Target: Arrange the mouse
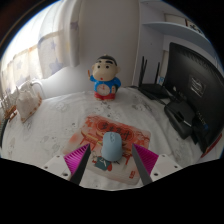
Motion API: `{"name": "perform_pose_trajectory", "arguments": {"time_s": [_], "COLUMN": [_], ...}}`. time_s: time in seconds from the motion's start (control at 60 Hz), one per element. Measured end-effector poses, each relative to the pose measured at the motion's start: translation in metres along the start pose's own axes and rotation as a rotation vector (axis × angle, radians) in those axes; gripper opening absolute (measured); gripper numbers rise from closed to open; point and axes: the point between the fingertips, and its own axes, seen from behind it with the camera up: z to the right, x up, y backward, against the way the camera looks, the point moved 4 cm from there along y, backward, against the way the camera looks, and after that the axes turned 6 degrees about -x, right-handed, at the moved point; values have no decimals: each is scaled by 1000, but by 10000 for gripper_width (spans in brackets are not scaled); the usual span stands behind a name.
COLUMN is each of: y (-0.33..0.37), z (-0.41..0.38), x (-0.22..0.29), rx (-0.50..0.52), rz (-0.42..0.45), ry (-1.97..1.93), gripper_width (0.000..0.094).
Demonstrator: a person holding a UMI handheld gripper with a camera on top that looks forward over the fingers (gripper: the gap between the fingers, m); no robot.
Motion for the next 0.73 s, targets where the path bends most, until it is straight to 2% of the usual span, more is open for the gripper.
{"name": "perform_pose_trajectory", "arguments": {"time_s": [0.183, 0.35, 0.733], "y": [106, 171, 198], "z": [6, 4, 3], "x": [2, -7, -28], "rx": [11, 36, 40], "rz": [-17, -27, -33], "ry": [58, 48, 63], "gripper_width": [854, 853, 852]}}
